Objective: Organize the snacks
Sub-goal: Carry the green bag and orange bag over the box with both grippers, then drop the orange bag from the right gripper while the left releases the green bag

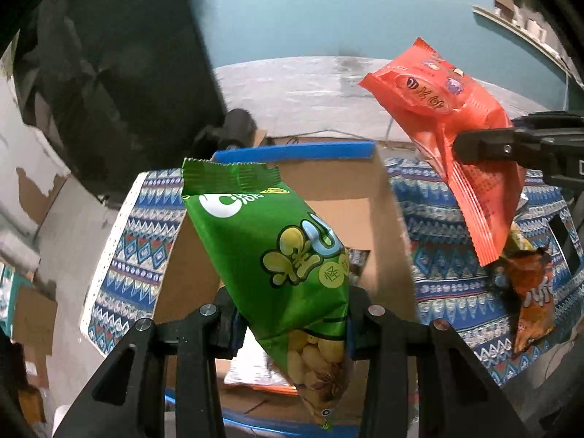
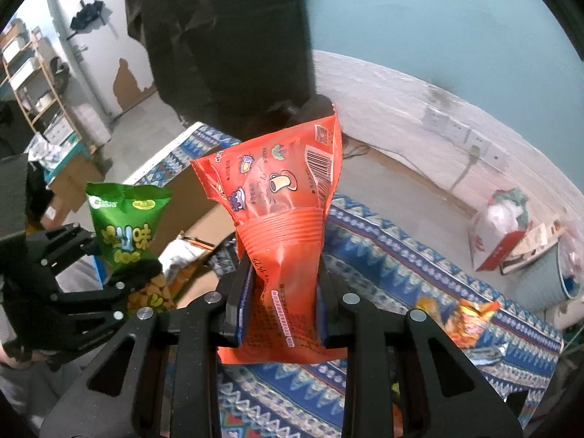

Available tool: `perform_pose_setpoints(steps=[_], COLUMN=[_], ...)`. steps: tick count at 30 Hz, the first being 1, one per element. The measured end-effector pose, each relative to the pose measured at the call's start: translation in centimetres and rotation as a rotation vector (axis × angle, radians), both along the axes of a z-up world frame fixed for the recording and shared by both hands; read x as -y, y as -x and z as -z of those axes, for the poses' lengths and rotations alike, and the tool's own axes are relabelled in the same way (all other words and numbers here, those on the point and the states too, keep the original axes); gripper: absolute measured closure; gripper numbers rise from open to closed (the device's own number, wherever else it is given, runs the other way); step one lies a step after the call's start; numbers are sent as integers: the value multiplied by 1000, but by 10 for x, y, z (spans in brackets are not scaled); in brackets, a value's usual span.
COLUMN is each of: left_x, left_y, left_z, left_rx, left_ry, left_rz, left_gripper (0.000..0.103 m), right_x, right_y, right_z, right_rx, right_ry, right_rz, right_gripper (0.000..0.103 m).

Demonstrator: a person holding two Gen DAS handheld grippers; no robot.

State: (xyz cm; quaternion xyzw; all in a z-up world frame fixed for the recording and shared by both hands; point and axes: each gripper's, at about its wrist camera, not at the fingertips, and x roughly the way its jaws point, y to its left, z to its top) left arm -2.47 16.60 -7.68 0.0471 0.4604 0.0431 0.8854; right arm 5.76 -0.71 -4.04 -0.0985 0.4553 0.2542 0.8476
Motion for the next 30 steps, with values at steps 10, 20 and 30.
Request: perform_pose_setpoints(steps=[10,20,30], left_x=[-31,-45,-54], left_y=[-4,0,9], left_z=[19,16,2], left_rx=[-58,-58,-42], left_ry=[23,-9,-31], left_rz=[-81,-140,-163], left_gripper=[61,32,30], right_x=[-43,-71,-90], right_y=[-8,-15,-18], right_z=[20,37,59], right_rx=[-48,-97,-148], right_ry=[6,4,27], right_rz=[-47,-74,-102], right_gripper=[77,77,77])
